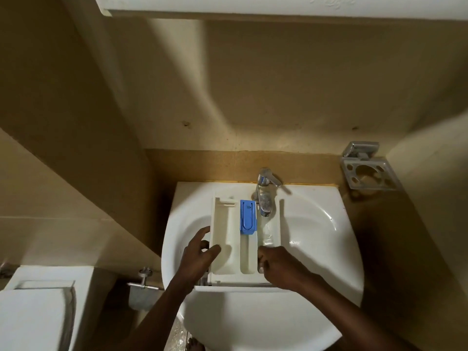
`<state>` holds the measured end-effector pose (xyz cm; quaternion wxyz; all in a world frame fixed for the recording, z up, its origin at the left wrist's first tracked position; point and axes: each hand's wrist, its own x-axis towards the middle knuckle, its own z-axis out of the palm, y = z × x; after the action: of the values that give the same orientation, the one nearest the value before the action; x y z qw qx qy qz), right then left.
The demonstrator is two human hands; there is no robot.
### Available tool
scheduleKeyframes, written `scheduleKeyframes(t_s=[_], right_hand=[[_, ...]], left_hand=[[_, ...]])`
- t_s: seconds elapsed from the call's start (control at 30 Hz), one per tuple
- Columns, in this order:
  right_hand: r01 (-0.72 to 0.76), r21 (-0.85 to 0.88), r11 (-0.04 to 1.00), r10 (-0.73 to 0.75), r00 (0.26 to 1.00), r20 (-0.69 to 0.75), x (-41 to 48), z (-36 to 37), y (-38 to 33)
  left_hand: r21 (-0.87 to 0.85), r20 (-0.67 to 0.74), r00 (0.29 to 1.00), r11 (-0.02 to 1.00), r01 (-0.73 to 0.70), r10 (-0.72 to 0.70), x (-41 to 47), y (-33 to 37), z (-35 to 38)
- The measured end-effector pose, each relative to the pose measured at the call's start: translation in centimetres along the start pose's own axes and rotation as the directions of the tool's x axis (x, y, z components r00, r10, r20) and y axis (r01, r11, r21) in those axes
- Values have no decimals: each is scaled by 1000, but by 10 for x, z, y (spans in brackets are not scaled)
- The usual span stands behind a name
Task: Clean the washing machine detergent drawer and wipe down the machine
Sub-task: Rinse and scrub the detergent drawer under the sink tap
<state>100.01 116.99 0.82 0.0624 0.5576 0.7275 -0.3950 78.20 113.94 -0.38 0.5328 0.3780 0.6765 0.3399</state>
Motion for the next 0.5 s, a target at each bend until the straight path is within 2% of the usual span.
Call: scheduleKeyframes(t_s=[0.1, 0.13, 0.17, 0.23, 0.3, 0.33, 0.37, 0.43, 0.5], right_hand=[[7, 41, 999, -10, 996, 89, 12, -27, -4], [-10, 113, 994, 0, 996, 87, 20, -32, -7], [-41, 269, 962, 22, 997, 74, 30, -34, -7], [-47, 569, 821, 113, 990, -81, 44, -29, -8], [63, 737, 673, 166, 958, -233, 57, -12, -4], [102, 794, 599, 181, 949, -258, 57, -4, -8], [118, 835, 538, 180, 951, -250, 53, -1, -14], [51, 877, 477, 191, 968, -160, 43, -2, -23], [-77, 850, 522, 190, 981, -28, 39, -6, -19]], left_hand=[[-11, -26, 1000, 1000, -7, 7, -1, 1, 0], [-8, -34, 999, 1000, -7, 7, -2, 3, 1], [1, -45, 999, 1000, -9, 9, -3, 4, 1], [15, -67, 998, 1000, -19, 20, -5, 7, 2], [27, -62, 998, 999, -24, 26, -7, 10, 2], [29, -52, 998, 999, -20, 21, -8, 11, 2], [35, -44, 999, 999, -15, 17, -8, 12, 1], [58, -53, 999, 998, -2, 5, -9, 11, -5], [65, -59, 998, 998, 10, -6, -9, 11, -10]])
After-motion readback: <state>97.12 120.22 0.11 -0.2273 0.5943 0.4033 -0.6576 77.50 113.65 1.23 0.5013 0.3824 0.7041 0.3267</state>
